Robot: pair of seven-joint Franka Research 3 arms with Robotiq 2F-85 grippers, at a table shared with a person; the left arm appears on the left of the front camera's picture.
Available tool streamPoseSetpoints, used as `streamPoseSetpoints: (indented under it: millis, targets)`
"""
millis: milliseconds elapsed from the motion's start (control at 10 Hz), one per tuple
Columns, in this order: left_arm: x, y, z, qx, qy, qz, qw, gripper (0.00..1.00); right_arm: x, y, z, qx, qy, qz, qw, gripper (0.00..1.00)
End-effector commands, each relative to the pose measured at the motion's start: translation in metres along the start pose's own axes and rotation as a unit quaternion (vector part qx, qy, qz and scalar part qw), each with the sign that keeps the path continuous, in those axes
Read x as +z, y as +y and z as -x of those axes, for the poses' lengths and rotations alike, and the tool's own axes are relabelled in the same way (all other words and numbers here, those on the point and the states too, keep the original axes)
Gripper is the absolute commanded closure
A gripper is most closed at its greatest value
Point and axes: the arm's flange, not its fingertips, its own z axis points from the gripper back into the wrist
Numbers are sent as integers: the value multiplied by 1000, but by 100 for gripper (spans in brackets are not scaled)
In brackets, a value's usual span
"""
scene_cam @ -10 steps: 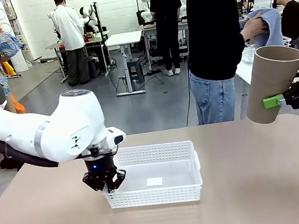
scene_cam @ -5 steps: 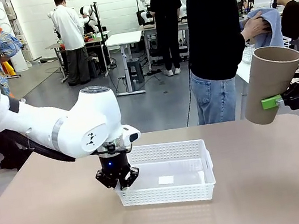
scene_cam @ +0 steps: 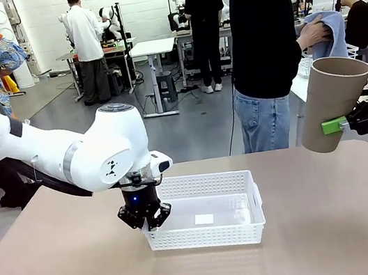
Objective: Clean and organize the cups into the basket.
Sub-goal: Pick up the Organizing basket and move it to the center of the table, then pick up the Reusable plastic cup from the right side of the table and place it inside the Organizing basket.
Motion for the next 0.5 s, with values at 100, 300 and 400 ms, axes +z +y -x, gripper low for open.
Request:
streamPoseSetpoints:
  millis: [100,300,400]
  targets:
    - [-4,-2,5,-1,2,-3,1000,100,-36,17,-63,51,119,-6,992,18]
    - [-4,-2,5,-1,2,-3,1000,100,-96,17,-106,73,233,2,970,18]
    - [-4,-2,5,-1,2,-3,1000,100,-128,17,-112,89,290,10,953,18]
